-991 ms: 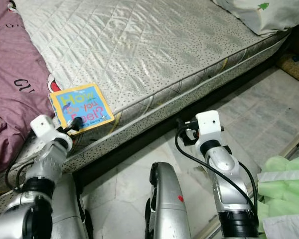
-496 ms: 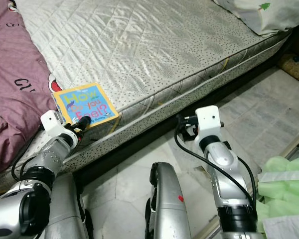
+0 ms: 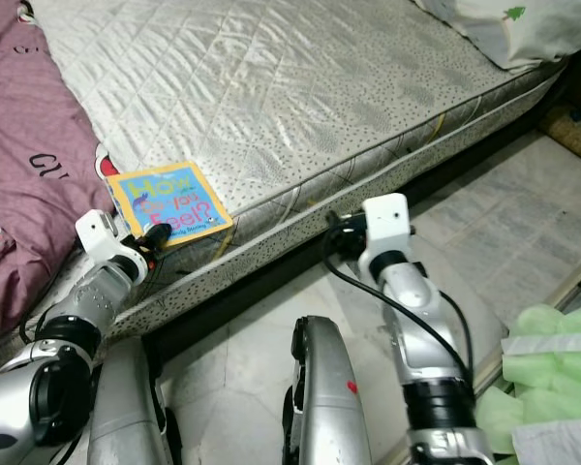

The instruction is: Clean up the room

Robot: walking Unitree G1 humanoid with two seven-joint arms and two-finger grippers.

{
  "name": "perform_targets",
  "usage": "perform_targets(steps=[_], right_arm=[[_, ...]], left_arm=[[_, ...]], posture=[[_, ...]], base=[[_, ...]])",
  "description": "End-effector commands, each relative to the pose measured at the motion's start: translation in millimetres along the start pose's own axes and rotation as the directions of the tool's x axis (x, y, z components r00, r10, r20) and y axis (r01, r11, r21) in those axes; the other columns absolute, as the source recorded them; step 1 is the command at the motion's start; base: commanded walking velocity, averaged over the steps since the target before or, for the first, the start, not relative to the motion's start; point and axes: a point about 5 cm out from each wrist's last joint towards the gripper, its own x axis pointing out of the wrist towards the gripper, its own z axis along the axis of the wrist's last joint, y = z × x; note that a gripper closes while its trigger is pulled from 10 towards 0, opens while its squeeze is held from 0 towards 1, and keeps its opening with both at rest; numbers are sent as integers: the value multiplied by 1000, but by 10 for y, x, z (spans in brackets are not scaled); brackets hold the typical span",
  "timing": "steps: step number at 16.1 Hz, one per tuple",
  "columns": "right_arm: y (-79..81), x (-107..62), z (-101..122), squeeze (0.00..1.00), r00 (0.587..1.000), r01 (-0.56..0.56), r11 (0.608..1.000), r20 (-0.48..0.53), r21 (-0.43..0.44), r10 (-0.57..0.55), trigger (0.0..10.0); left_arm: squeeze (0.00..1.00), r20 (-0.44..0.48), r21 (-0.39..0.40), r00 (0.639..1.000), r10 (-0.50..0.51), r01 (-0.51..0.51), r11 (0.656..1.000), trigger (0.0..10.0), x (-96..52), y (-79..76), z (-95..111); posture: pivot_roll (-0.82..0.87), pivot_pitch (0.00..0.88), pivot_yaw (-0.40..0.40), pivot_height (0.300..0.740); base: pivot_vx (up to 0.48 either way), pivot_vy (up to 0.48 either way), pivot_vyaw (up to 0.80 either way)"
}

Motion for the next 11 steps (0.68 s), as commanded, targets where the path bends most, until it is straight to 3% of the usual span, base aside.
perform_targets(steps=[1, 6, 11], right_arm=[[13, 17, 1, 0, 1000, -2, 1000, 2, -8, 2, 10000], [145, 208, 95, 0, 998, -30, 999, 58, 38, 28, 10000], [427, 448, 149, 0, 997, -59, 998, 60, 23, 58, 10000]], left_arm=[[0, -9, -9, 1000, 4, -4, 1000, 0, 3, 9, 4], [0, 108, -99, 994, -1, 12, 995, 0, 9, 20, 237], [0, 194, -147, 980, 49, -21, 989, 0, -26, 114, 398]], posture=[[-103, 106, -48, 527], [-57, 64, -44, 527], [1, 0, -44, 527]], base=[[0, 0, 0], [0, 0, 0], [0, 0, 0]])
